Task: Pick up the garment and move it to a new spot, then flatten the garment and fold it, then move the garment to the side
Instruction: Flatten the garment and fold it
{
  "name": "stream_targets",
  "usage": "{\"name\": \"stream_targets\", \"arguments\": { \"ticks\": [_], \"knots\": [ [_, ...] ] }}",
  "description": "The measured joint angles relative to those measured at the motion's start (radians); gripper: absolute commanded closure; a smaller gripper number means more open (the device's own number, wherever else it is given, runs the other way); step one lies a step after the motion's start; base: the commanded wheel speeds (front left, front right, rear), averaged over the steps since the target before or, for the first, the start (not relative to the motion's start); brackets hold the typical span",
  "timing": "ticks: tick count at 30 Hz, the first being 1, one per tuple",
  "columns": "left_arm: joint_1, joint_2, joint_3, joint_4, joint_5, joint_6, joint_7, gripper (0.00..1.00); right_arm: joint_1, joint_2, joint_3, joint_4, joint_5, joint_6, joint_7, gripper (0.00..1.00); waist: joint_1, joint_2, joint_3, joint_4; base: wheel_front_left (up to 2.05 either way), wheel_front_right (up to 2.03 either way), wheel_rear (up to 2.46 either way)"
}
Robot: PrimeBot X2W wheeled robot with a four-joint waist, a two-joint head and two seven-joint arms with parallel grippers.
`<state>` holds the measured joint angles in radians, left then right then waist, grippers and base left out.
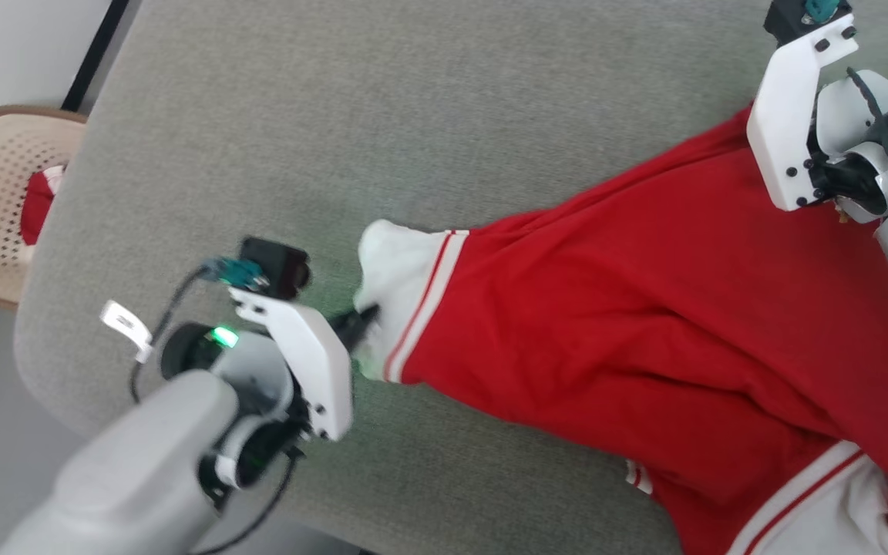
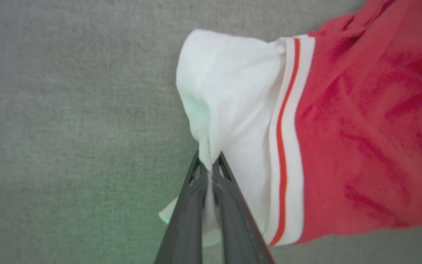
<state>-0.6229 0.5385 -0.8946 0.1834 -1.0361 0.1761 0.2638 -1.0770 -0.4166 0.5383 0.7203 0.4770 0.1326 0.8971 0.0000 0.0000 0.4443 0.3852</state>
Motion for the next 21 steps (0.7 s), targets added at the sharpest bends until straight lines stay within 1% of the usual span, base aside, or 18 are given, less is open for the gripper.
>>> {"name": "stream_targets", "arguments": {
  "ticks": [5,9,13,14,15,19,21],
  "knots": [
    [-0.05,0.046,0.027,0.007,-0.002,0.0,0.029,1.0,-0.014,-0.009,-0.014,0.003,0.006,0.001,-0.074,1.0,0.0,0.0,-0.015,-0.036,0.0,0.0,0.0],
    [-0.13,0.102,0.055,0.001,-0.002,0.0,0.081,1.0,-0.032,-0.024,-0.032,-0.014,0.014,0.001,-0.124,1.0,0.0,0.0,-0.033,-0.074,0.0,0.0,0.0],
    [-0.225,0.154,0.082,0.008,-0.001,-0.014,0.147,1.0,-0.051,-0.023,-0.063,-0.043,0.014,0.001,-0.166,1.0,0.0,0.0,-0.055,-0.116,0.0,0.0,0.0],
    [-0.283,0.179,0.092,0.016,0.006,-0.02,0.181,1.0,-0.056,-0.02,-0.085,-0.052,0.014,0.001,-0.187,1.0,0.0,0.0,-0.068,-0.138,0.0,0.0,0.0],
    [-0.312,0.188,0.098,0.023,0.007,-0.022,0.197,1.0,-0.06,-0.019,-0.09,-0.061,0.013,0.001,-0.195,1.0,0.0,0.0,-0.075,-0.149,0.0,0.0,0.0],
    [-0.421,0.216,0.11,0.062,0.036,-0.036,0.251,1.0,-0.063,0.013,-0.131,-0.089,0.0,0.001,-0.226,1.0,0.0,0.0,-0.105,-0.194,0.0,0.0,0.0],
    [-0.473,0.219,0.112,0.087,0.046,-0.046,0.272,1.0,-0.07,0.031,-0.157,-0.101,-0.011,0.001,-0.238,1.0,0.0001,0.0,-0.121,-0.215,0.0,0.0,0.0]
  ]
}}
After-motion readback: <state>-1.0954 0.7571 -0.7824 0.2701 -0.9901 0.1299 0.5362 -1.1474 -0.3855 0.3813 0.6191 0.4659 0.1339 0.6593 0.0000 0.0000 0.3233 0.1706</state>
